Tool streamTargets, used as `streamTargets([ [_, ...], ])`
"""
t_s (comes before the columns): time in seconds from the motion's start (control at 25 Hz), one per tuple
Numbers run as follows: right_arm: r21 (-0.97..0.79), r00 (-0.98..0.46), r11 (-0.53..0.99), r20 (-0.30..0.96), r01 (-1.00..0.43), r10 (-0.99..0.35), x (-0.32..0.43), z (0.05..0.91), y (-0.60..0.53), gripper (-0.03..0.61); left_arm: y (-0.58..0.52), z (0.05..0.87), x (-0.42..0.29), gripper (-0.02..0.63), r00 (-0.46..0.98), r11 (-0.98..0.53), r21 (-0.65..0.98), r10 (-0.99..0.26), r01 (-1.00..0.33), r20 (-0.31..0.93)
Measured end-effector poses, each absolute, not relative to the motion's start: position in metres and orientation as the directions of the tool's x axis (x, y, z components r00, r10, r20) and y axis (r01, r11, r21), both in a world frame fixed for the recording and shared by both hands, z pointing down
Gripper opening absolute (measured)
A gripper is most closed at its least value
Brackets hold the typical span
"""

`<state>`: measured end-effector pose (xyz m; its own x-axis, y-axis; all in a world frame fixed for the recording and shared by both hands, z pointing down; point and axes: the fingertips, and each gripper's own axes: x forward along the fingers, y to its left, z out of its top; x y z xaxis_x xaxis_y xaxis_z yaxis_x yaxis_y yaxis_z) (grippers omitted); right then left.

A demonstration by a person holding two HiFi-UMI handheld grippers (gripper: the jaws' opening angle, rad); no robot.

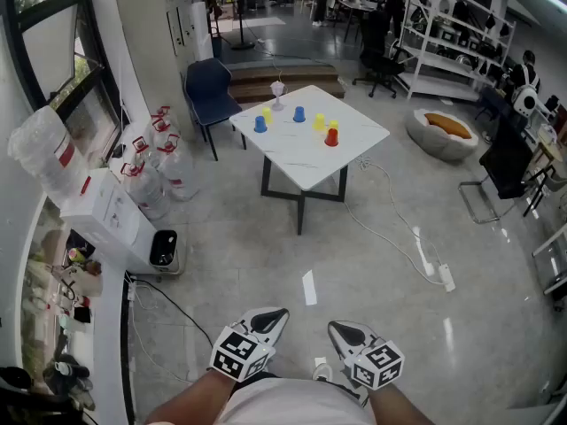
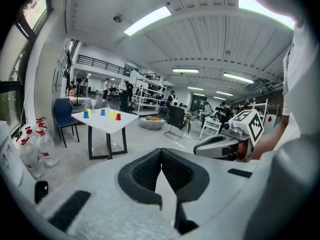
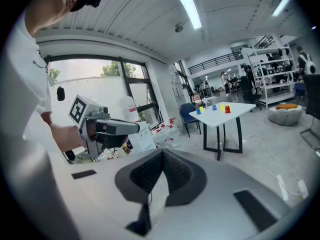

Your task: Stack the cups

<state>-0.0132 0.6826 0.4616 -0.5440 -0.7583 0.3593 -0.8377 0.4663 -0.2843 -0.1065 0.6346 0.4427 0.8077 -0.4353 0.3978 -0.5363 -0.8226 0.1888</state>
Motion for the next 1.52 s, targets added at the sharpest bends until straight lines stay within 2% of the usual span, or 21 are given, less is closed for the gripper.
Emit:
streamTargets([
  [0.68,-0.304,-0.563,0.478,0.350,-0.824,-0.748,-0.038,0.458,0.675,0.006,0.627,0.441,-0.123,0.009,0.816,-0.827,0.186,-0.438,-0.530,0.377],
  [1.24,-0.294,-0.525,0.440,0.365,-0.849,-0.769,-0.115,0.463,0.650,0.006,0.607,0.454,-0.203,0.009,0.827,-0.845,0.187,-0.403,-0.501,0.392],
  [1.52,-0.297,-0.506,0.415,0.392,-0.860,-0.768,-0.132,0.473,0.649,0.006,0.603,0.470,-0.213,0.009,0.842,-0.852,0.229,-0.357,-0.471,0.403],
])
